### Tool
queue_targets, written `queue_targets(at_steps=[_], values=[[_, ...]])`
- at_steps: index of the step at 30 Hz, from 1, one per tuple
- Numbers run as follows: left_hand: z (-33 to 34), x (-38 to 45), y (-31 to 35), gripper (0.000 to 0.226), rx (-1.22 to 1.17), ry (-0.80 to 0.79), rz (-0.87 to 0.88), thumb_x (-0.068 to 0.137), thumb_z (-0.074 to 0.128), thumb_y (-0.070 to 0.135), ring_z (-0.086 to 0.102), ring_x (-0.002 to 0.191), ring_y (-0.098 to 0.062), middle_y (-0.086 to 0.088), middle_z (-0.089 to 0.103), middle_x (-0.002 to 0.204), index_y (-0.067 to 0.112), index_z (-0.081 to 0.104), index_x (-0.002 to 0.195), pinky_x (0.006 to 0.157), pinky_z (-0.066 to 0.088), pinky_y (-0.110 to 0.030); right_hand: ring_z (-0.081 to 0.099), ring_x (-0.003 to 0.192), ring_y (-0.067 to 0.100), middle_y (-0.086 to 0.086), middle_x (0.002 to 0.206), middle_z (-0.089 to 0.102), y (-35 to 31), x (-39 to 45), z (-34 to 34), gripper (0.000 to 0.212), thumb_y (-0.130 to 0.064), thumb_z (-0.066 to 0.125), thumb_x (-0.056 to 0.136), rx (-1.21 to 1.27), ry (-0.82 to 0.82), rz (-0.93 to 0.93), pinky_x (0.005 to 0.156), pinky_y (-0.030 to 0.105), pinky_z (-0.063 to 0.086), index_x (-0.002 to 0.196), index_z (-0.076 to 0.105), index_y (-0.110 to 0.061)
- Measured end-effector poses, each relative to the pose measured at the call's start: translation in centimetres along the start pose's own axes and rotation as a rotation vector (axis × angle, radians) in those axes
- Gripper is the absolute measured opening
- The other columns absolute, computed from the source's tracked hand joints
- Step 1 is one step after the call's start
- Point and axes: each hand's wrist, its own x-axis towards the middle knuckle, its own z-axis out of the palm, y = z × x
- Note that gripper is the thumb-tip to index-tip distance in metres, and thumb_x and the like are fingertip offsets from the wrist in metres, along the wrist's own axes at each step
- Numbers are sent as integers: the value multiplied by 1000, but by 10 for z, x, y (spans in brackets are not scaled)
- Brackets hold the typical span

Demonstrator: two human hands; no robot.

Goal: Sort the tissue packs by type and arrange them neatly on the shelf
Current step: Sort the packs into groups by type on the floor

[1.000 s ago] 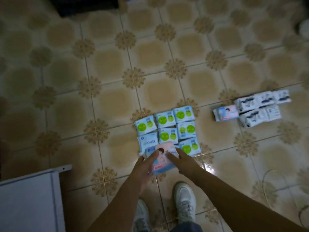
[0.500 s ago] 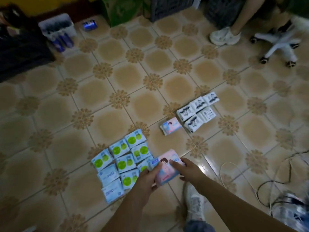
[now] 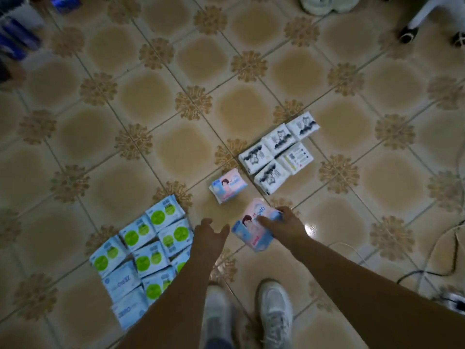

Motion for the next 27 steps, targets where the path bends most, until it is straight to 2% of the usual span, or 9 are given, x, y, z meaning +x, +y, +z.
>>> queue_targets(at_steps=[3, 5, 9, 13, 15, 17, 21, 24, 27], values=[[8, 45, 12, 66, 163, 41, 112, 92, 65, 35, 53, 121, -37, -22, 46, 135, 7, 36, 145, 96, 45, -39, 65, 97, 27, 5, 107, 64, 16, 45, 10, 58, -43, 83, 71, -24, 4, 13, 87, 47, 56, 113, 55, -15], [21, 89, 21, 67, 268, 103, 217, 96, 59, 33, 52, 121, -38, -22, 39, 140, 9, 28, 150, 93, 43, -39, 69, 91, 27, 9, 105, 69, 35, 91, 24, 76, -57, 84, 55, 35, 8, 29, 81, 49, 59, 110, 60, -9], [51, 167, 19, 69, 154, 44, 280, 101, 51, 35, 37, 138, -37, -17, 16, 157, 21, 14, 157, 105, 39, -41, 72, 87, 30, 14, 101, 71, 66, 168, 62, 89, -62, 86, 40, 284, -14, 110, 79, 53, 59, 106, 67, -5], [69, 206, 17, 68, -20, 94, 308, 98, 58, 32, 44, 122, -22, -18, 23, 147, 22, 22, 155, 92, 34, -19, 70, 94, 26, 12, 106, 72, 71, 198, 86, 86, -61, 86, 49, 417, 106, 116, 87, 44, 58, 110, 69, -3], [70, 216, 22, 66, -75, 120, 328, 98, 58, 31, 41, 115, -15, -17, 23, 147, 23, 24, 154, 83, 28, -9, 68, 89, 21, 8, 100, 71, 66, 200, 92, 62, -55, 80, 70, 354, 131, 91, 78, 34, 56, 106, 70, -6], [66, 227, 29, 69, -56, 108, 319, 98, 58, 34, 46, 123, -23, -16, 25, 148, 25, 20, 155, 85, 30, -12, 67, 85, 18, 8, 97, 71, 60, 205, 96, 50, -50, 77, 78, 392, 130, 88, 68, 27, 54, 105, 70, -9], [40, 221, 50, 85, 93, -55, 270, 99, 54, 39, 39, 139, -39, -21, 20, 160, 26, -7, 158, 107, 42, -41, 64, 103, 24, 8, 114, 67, 39, 198, 90, 65, -54, 79, 73, 638, -35, 194, 85, 40, 56, 118, 61, -9], [3, 178, 62, 82, 328, -22, 258, 103, 45, 39, 40, 139, -40, -25, 0, 163, 23, -15, 156, 107, 37, -39, 56, 98, 27, 8, 97, 54, 20, 156, 74, 42, -39, 69, 89, 355, -58, 309, 93, 44, 53, 110, 54, -6], [-37, 121, 74, 80, 426, -26, 283, 103, 43, 41, 40, 138, -43, -25, -1, 163, 23, -14, 156, 108, 36, -41, 60, 85, 32, 16, 94, 55, -20, 101, 47, 50, -41, 57, 95, -51, -26, 242, 92, 49, 54, 116, 58, 5]])
